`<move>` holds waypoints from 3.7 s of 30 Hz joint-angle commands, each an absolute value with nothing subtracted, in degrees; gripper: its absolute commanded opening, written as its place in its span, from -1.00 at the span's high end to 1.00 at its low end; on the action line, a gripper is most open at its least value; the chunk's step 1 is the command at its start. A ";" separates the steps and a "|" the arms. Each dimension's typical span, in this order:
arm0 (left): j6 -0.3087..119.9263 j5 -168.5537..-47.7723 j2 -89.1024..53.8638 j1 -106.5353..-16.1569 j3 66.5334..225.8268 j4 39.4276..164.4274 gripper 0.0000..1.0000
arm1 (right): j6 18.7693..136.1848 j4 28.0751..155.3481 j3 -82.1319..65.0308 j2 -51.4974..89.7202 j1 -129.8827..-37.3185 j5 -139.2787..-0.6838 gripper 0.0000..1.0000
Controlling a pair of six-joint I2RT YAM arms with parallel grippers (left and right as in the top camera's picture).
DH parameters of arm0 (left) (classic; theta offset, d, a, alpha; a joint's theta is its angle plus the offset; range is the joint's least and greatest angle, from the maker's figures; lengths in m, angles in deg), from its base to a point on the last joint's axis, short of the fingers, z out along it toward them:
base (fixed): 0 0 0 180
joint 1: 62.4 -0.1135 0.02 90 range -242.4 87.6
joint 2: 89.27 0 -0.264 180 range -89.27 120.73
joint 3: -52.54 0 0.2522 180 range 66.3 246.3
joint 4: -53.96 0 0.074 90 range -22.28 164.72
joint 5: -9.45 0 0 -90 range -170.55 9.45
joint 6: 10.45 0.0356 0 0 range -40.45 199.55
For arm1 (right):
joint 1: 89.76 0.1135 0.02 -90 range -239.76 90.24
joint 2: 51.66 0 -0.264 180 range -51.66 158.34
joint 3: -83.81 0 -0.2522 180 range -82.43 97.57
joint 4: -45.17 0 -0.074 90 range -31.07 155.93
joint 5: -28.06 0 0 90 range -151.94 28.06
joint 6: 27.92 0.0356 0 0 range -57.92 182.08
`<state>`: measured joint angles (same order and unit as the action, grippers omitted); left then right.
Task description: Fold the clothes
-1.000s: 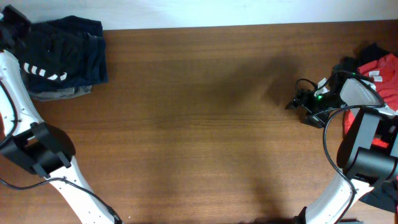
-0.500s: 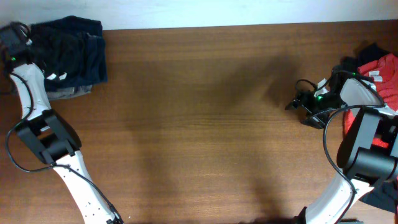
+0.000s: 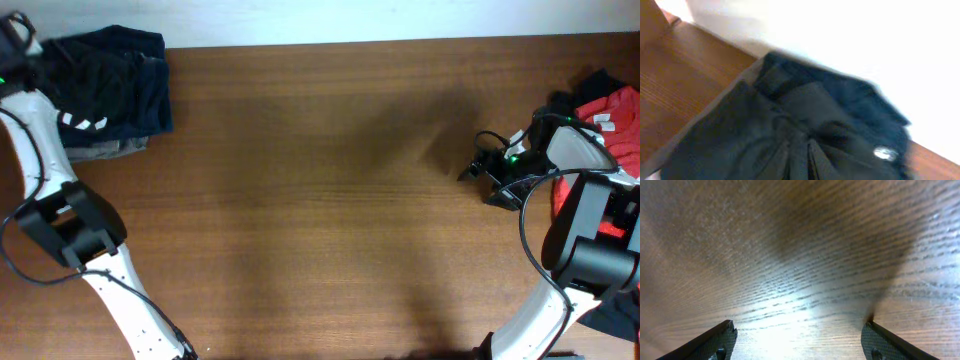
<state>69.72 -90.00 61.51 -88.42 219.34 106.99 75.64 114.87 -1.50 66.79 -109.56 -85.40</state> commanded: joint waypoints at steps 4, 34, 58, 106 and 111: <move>71.12 -92.80 53.40 -87.39 221.89 115.14 0.74 | 76.14 114.76 -2.59 67.95 -109.71 -84.26 -0.69; 72.61 -86.61 61.19 -84.31 227.31 111.80 0.74 | 76.12 115.24 -2.59 67.95 -109.73 -84.26 -0.69; 72.82 -78.83 76.70 -86.69 226.55 106.53 -0.14 | 77.59 115.52 -2.59 67.95 -109.73 -84.24 -0.62; 72.78 -105.19 44.25 -86.30 233.04 133.35 -0.98 | 77.17 145.62 1.27 -18.91 -109.67 -71.76 -0.97; 72.78 -105.19 44.25 -86.30 233.04 133.37 -0.98 | 77.17 145.75 1.27 -18.91 -109.67 -71.76 -0.98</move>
<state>72.47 -104.38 44.14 -86.14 233.28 133.32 77.26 145.69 0.84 -18.62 -109.56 -73.10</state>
